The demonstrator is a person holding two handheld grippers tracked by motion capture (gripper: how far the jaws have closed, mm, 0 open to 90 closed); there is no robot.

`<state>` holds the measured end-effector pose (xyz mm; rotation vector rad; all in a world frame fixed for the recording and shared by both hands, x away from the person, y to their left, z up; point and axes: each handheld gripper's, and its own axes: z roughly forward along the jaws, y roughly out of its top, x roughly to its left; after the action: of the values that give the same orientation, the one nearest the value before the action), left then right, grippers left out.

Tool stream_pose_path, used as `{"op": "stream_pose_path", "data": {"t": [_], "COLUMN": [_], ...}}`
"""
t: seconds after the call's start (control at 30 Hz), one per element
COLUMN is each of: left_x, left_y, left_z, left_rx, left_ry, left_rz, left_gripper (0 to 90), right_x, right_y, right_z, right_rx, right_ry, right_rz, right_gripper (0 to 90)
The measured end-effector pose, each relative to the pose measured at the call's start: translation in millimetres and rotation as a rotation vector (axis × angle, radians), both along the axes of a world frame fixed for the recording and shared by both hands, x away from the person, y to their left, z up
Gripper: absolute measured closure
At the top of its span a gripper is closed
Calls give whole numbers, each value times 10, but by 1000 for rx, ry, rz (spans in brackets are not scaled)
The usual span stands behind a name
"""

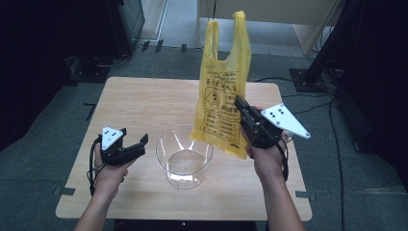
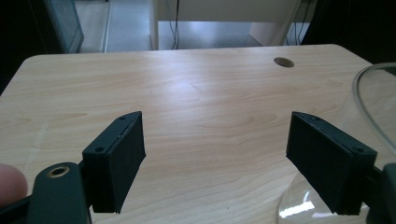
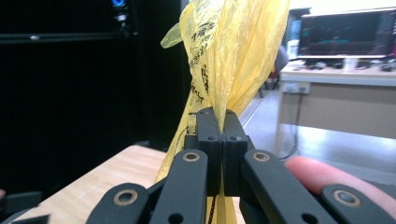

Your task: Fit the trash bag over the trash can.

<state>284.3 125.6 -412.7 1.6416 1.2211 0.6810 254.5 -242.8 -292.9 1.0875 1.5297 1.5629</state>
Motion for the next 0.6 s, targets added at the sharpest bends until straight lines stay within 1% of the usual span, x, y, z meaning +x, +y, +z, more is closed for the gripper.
{"op": "stream_pose_path", "data": {"t": [0.07, 0.1, 0.13, 0.17, 0.23, 0.3, 0.33, 0.43, 0.5, 0.53, 0.6], "left_x": [10, 10, 13, 14, 16, 18, 18, 20, 24, 27, 32], "left_y": [-28, -28, -43, -52, -66, -83, -87, -95, -106, -112, -122], "left_z": [42, 42, 55, 66, 78, 85, 88, 93, 98, 100, 108], "left_rx": [0, 0, -4, -3, -7, -14, -16, -24, -31, -34, -39], "left_ry": [-4, -4, -8, -7, -8, -12, -12, -12, -15, -17, -18], "left_rz": [-14, -14, -17, -22, -30, -34, -37, -45, -50, -52, -60], "left_gripper": [190, 190, 190, 190, 190, 190, 190, 190, 190, 190, 190], "right_x": [38, 38, 53, 96, 113, 164, 204, 253, 267, 288, 296], "right_y": [125, 125, 169, 281, 318, 421, 506, 603, 630, 676, 685], "right_z": [-60, -60, -85, -147, -169, -232, -283, -352, -374, -422, -438], "right_rx": [4, 4, 6, 1, -2, -11, -17, -27, -25, -29, -31], "right_ry": [7, 7, 9, 15, 16, 23, 29, 35, 38, 35, 32], "right_rz": [31, 31, 43, 69, 79, 103, 124, 143, 149, 158, 162], "right_gripper": [900, 900, 900, 899, 899, 900, 900, 900, 900, 900, 899]}}
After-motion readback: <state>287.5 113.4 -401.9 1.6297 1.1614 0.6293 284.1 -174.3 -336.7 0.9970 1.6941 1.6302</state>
